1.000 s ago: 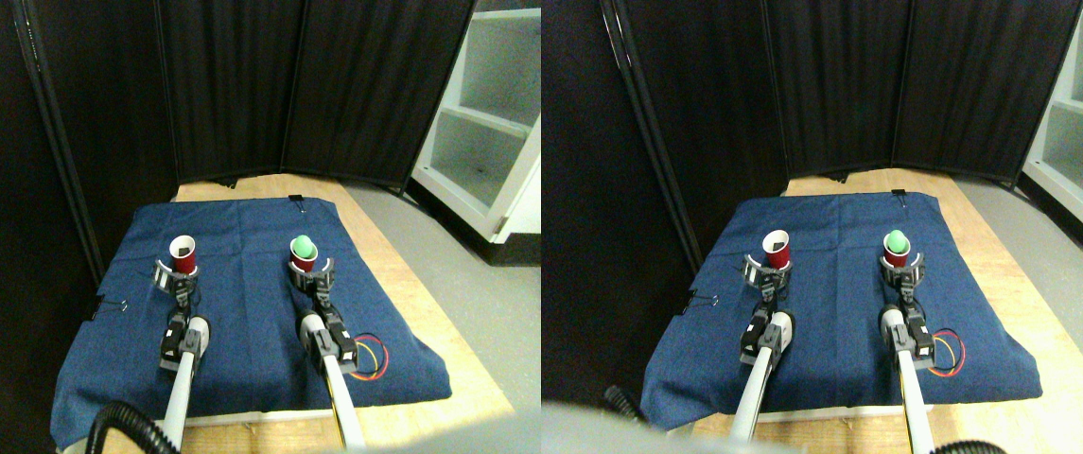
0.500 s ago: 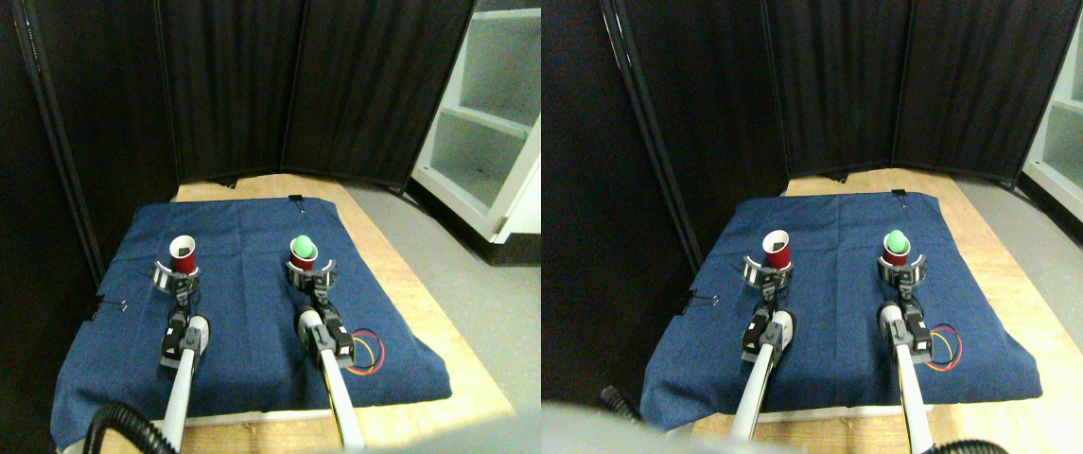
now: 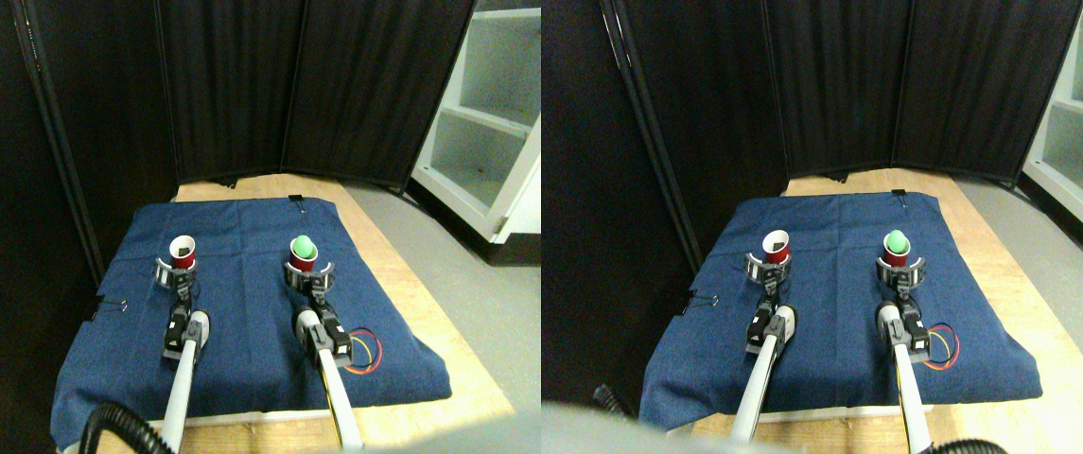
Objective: Pour (bimanual)
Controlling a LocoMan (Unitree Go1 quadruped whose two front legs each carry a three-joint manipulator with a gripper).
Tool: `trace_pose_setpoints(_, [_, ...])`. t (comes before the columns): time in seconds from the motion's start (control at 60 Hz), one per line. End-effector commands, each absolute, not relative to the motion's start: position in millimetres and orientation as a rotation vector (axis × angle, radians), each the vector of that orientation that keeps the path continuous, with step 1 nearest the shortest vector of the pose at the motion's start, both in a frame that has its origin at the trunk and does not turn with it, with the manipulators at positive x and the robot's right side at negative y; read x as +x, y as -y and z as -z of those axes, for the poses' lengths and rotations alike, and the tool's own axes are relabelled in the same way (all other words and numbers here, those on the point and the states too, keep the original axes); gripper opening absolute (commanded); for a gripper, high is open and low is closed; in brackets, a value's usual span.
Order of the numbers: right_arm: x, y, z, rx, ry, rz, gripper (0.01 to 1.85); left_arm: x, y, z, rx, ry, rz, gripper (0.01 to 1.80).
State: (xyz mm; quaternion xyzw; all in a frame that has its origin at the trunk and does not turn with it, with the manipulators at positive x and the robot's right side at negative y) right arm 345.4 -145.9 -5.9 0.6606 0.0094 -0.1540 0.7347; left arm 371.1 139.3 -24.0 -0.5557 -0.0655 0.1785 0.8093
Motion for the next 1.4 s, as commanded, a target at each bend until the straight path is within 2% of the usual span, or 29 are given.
trace_pose_setpoints(0.017, [348, 142, 0, 1.45, -0.001, 0.311, 0.98, 376, -140, 23.2, -1.21, 0.169, -0.371, 0.87])
trace_pose_setpoints(0.2, [349, 140, -2, 1.445, -0.01, 0.303, 0.98, 379, -138, 24.0, -1.262, 0.149, -0.377, 1.07])
trace_pose_setpoints(0.217, [350, 140, -2, 1.442, -0.012, 0.301, 0.99, 379, -135, 23.7, -1.277, 0.132, -0.368, 1.14])
trace_pose_setpoints(0.383, [352, 137, -1, 1.406, -0.009, 0.269, 0.93, 379, -128, 18.6, -1.327, 0.07, -0.356, 1.25])
trace_pose_setpoints(0.733, [351, 135, -6, 1.393, -0.015, 0.247, 0.89, 392, -119, 22.4, -1.448, -0.019, -0.279, 1.18])
trace_pose_setpoints(0.817, [351, 137, -6, 1.405, -0.013, 0.253, 0.9, 394, -117, 24.4, -1.461, -0.028, -0.271, 1.09])
trace_pose_setpoints(0.917, [350, 140, -5, 1.394, -0.004, 0.261, 0.92, 397, -125, 26.5, -1.465, -0.069, -0.258, 1.08])
trace_pose_setpoints(1.217, [354, 145, -2, 1.393, -0.004, 0.29, 0.84, 391, -132, 28.6, -1.419, -0.072, -0.253, 1.1])
trace_pose_setpoints(1.4, [357, 144, 2, 1.371, -0.007, 0.26, 0.91, 387, -134, 26.1, -1.386, -0.073, -0.243, 1.11])
